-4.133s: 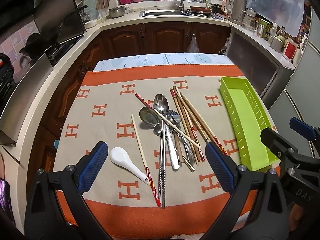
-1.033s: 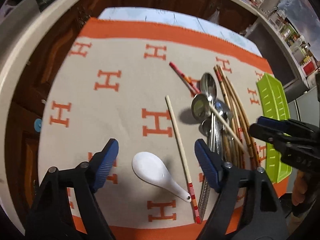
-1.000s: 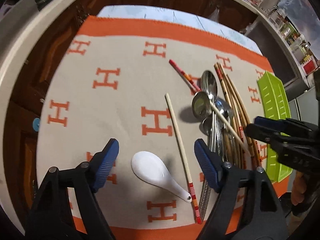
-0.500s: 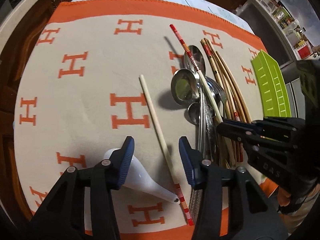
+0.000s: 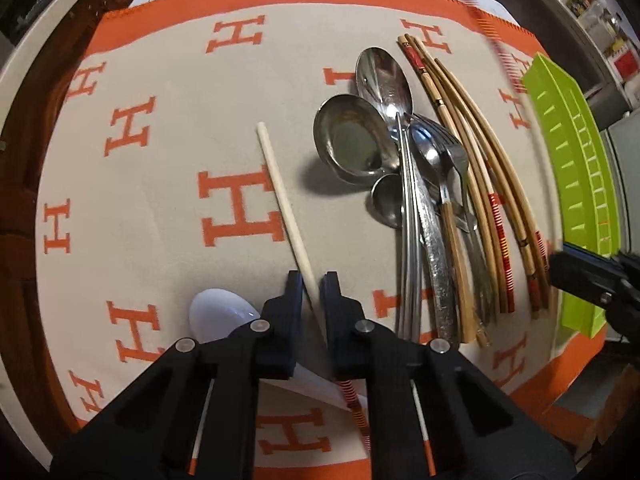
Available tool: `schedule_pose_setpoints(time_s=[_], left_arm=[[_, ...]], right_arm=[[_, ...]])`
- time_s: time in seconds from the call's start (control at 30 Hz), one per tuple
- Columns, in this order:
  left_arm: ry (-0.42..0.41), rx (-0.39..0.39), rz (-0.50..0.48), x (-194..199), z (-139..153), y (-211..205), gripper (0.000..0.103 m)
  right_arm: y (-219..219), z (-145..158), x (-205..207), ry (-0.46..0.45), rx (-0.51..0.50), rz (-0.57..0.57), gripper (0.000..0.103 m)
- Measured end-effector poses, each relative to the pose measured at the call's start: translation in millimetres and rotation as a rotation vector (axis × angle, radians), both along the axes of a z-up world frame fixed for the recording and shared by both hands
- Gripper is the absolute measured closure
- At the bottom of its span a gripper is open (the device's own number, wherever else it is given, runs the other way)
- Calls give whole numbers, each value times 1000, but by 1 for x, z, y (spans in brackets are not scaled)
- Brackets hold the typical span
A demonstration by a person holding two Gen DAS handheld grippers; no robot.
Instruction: Organize utensils
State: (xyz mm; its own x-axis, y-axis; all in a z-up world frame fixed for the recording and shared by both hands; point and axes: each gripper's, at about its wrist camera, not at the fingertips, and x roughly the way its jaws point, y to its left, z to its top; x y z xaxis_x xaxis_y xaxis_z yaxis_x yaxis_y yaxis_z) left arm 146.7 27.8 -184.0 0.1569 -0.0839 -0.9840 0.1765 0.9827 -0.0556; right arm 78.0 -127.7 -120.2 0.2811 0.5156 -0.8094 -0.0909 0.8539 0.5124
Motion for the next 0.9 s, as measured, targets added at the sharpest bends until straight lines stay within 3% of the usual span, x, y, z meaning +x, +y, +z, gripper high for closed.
schedule_pose_setpoints(time_s=[0.23, 0.47, 0.63, 0.73, 0.9], left_arm=[[0, -69, 98, -5, 9, 19, 100], [-56, -114, 105, -15, 41, 15, 100], [-108, -170, 60, -22, 83, 4, 100], [-142, -196, 9, -25, 107, -19, 100], [-143, -254, -74, -22, 129, -76, 100]], right_arm=[[-43, 16, -25, -48, 38, -134, 98], [-91, 13, -48, -67, -88, -285, 98], [-109, -5, -54, -28, -223, -358, 98], [-108, -18, -56, -16, -363, -367, 98], [-110, -38, -62, 25, -373, -353, 97]])
